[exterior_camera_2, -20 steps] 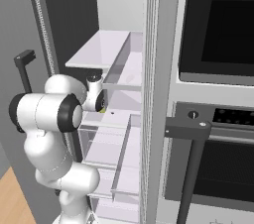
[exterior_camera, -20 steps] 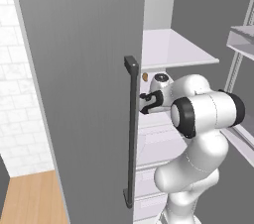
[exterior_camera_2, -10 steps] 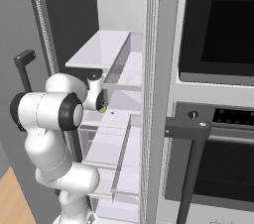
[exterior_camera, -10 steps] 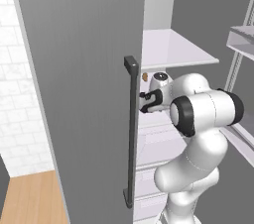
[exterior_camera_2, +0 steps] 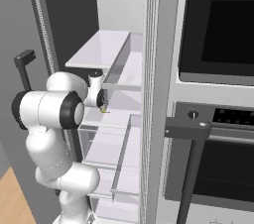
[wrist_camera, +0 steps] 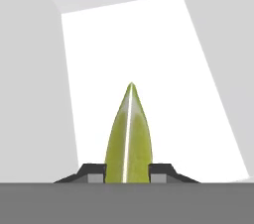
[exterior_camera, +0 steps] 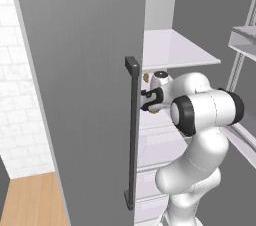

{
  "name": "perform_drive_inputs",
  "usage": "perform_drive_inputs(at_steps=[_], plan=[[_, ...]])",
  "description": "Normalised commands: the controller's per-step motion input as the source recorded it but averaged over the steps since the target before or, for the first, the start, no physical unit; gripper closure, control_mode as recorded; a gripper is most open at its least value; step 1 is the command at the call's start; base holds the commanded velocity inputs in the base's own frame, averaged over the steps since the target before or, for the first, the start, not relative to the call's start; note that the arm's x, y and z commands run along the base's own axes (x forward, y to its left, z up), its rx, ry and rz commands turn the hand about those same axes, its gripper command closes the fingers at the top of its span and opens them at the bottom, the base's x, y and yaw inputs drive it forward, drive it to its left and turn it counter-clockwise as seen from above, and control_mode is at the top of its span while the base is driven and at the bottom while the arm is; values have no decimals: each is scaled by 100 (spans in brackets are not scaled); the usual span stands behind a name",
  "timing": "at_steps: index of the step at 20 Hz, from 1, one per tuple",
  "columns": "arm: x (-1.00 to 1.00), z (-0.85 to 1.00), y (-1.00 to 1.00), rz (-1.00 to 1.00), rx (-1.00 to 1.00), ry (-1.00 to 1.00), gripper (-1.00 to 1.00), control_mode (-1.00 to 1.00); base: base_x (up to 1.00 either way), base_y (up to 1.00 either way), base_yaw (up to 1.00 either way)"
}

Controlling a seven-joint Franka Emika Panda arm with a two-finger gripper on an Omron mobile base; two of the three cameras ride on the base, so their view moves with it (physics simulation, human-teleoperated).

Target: Grab a lemon wedge from the fridge and one ice cube from the ice bowl, and put them in the glass of lemonade.

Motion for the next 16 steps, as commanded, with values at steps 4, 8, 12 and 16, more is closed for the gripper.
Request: perform_drive_inputs(at_steps=[4, 8, 12, 16], plan=[[0, 0, 0, 0, 0, 3, 100, -100, 0, 0, 0], [-37, 1, -1, 0, 0, 0, 100, -100, 0, 0, 0], [-72, 15, -14, 0, 2, -3, 100, -100, 0, 0, 0], [-80, 40, -17, 0, 2, 0, 100, -100, 0, 0, 0]])
